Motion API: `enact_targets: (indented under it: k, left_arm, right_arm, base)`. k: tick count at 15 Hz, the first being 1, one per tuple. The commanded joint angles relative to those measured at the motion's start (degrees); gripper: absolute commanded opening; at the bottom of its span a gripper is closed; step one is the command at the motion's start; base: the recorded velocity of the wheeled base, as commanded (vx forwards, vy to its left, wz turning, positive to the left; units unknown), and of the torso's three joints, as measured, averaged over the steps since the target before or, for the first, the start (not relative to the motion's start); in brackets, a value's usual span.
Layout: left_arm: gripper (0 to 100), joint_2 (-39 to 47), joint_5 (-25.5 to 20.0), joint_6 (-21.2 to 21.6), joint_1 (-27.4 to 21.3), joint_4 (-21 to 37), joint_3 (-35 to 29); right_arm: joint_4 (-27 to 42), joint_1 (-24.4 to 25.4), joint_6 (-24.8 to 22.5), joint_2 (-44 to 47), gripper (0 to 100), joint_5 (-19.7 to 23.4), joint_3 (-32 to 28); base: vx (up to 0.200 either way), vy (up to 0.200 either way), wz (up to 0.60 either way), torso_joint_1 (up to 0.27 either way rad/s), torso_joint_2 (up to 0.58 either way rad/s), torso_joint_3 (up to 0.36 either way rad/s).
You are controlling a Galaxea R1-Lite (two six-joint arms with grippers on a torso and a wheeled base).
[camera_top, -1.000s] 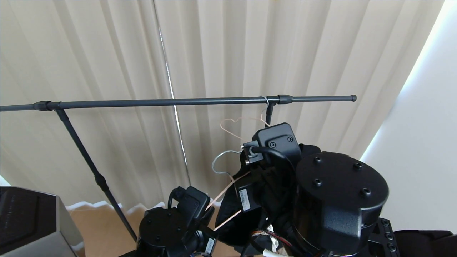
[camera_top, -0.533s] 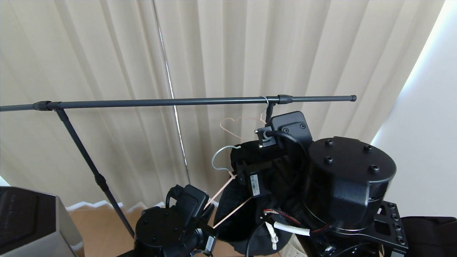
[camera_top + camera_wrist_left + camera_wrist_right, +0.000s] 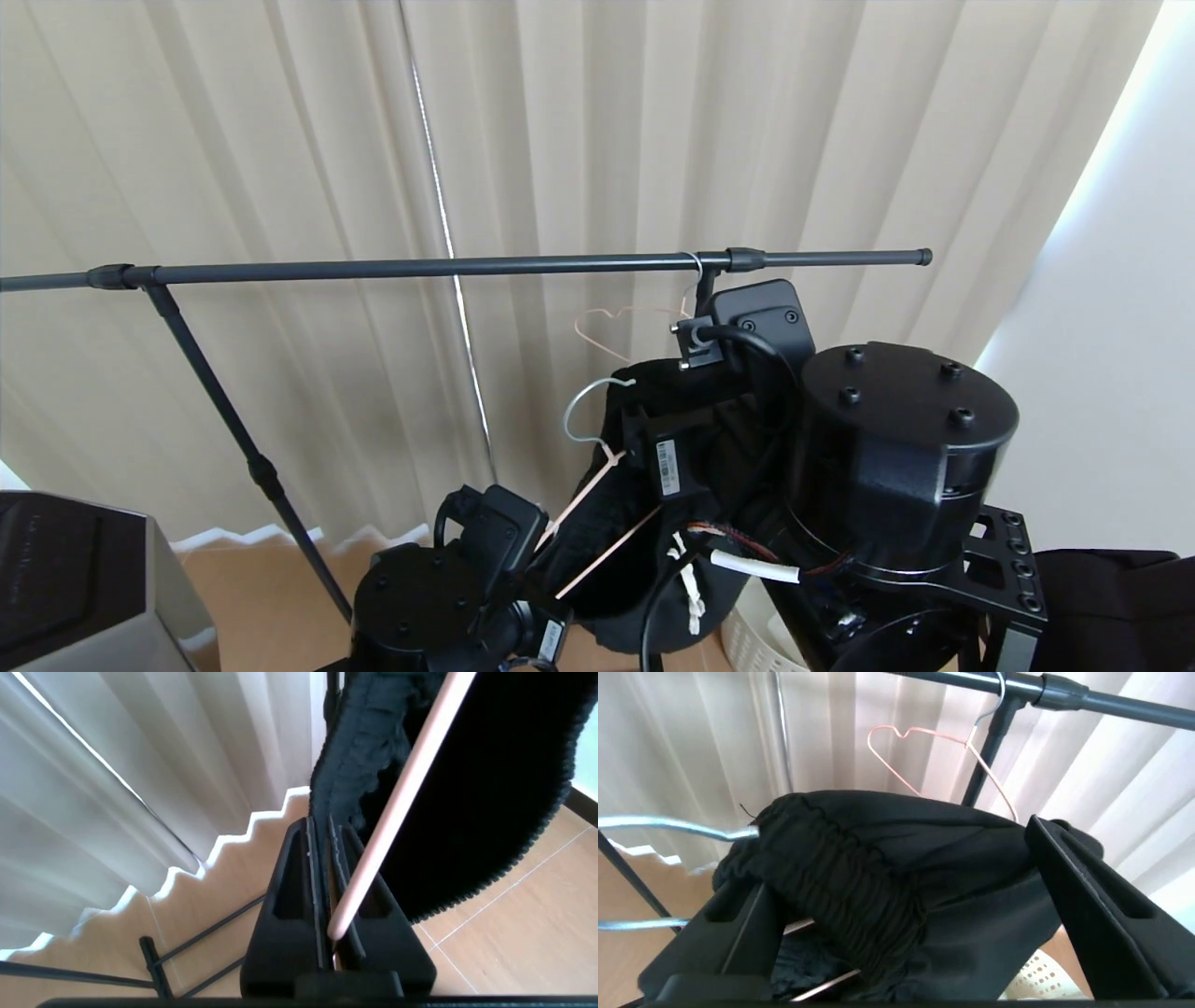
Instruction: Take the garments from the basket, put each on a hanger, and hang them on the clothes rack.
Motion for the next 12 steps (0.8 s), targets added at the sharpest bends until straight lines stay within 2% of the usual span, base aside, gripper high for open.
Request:
enact_targets:
  k: [1, 4, 12]
  left_arm:
    - [0, 0.0, 0.0, 0.0, 0.0, -0.1, 0.0]
    - [0, 0.1, 0.0, 0.0, 0.1, -1.9, 0.0]
    - [0, 0.1, 0.0, -0.1, 2.2, -2.0, -0.7]
  right_arm:
    - [0.0, 0.0, 0.0, 1.4, 100, 0.0, 0.0]
    - [0.0, 0.0, 0.0, 2.0, 100, -0.1, 0.2]
    - [0.0, 0.0, 0.0, 1.9, 100, -0.3, 0.7]
  base:
    - [0.000, 0.000, 0.00, 0.000, 0.00, 0.000]
    - [0.000, 0.000, 0.00, 0.000, 0.00, 0.000]
    - [0.000, 0.000, 0.00, 0.000, 0.00, 0.000]
